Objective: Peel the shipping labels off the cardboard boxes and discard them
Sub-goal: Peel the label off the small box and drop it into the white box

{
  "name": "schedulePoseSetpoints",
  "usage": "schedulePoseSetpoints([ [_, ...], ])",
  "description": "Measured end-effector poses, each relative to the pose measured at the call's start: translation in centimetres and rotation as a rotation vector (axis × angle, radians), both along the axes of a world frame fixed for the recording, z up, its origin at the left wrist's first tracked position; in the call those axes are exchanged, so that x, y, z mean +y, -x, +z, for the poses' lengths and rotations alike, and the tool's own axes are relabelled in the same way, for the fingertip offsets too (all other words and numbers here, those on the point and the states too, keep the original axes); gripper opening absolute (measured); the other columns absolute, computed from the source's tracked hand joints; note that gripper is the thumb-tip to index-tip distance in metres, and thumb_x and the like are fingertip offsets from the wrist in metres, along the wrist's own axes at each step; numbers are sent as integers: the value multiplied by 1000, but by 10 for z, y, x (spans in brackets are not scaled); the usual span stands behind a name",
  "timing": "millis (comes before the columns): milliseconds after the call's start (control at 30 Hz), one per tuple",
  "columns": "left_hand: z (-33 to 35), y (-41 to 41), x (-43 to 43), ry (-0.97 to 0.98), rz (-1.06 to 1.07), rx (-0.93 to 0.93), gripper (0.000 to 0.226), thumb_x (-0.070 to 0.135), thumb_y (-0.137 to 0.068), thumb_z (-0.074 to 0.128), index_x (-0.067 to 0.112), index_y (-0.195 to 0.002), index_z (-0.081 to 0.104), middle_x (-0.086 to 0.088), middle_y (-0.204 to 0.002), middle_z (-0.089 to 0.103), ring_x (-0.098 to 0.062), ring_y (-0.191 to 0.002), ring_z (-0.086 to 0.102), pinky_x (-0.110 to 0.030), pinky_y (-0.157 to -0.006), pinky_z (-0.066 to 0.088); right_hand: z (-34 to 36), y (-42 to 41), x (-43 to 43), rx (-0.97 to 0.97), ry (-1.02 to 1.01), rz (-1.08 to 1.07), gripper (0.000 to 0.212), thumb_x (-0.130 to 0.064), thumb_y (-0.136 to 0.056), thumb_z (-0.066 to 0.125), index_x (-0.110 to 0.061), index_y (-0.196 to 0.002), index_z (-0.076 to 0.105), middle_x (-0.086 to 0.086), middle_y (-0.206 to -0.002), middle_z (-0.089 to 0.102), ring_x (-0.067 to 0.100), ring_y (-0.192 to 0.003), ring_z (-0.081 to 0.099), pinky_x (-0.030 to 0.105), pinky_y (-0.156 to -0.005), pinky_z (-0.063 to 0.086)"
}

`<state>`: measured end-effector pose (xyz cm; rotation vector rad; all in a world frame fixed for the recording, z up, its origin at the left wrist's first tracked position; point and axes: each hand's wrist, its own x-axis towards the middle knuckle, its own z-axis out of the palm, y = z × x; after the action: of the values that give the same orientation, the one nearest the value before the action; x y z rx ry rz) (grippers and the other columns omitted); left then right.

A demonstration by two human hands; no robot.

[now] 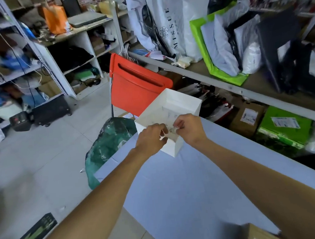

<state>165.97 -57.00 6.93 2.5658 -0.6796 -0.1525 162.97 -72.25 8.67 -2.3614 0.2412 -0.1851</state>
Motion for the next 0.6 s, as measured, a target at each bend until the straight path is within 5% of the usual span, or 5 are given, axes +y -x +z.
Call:
schedulePoseSetpoints([
  [200,16,-69,1,-179,-56,-45,24,23,-88,59,19,-112,60,-4,-113,62,-25,-104,59,-34,-83,46,-1,-74,0,52,78,-47,29,9,-75,54,-7,-90,73,8,-97,71,23,-92,64,33,-85,54],
  [600,8,-92,-11,-171,-98,-2,23,25,-88,61,18,-110,62,-5,-112,65,-25,-102,61,-33,-82,46,-14,-75,-3,324,189,2,34,-24,-81,65,-12,-113,63,4,-120,59,21,-114,54,33,-95,48],
])
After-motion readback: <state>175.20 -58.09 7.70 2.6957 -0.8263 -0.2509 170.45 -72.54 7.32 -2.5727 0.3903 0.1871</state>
